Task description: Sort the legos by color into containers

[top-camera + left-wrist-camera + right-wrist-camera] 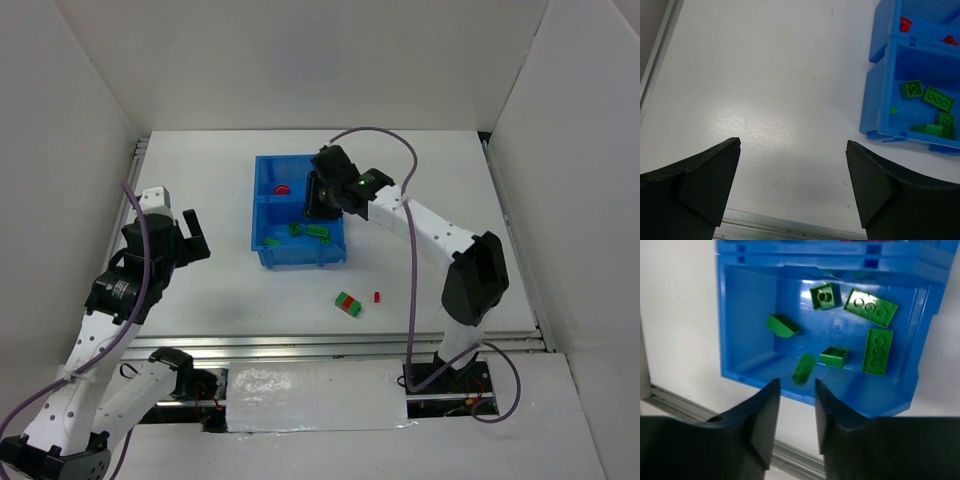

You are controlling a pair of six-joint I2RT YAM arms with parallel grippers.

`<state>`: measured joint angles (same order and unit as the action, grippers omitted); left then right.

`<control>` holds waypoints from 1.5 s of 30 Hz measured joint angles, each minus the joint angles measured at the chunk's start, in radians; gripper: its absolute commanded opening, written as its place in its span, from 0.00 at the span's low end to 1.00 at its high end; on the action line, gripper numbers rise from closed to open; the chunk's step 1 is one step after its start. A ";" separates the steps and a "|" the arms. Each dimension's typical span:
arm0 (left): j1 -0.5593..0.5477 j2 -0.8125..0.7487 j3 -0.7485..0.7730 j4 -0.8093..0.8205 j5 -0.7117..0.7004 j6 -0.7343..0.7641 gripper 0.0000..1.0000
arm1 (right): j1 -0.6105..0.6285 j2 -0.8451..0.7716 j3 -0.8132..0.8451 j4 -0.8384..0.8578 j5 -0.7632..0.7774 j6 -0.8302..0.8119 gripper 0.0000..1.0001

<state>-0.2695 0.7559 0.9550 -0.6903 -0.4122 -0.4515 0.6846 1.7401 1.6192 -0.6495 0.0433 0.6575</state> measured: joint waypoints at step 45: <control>0.055 -0.031 0.000 0.014 0.131 0.007 1.00 | -0.158 -0.442 -0.926 0.100 0.087 0.033 0.66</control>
<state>-0.2142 0.7246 0.9550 -0.6758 -0.2810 -0.4442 0.5266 1.2980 0.6933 -0.5491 0.1303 0.6903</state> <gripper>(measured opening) 0.994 0.674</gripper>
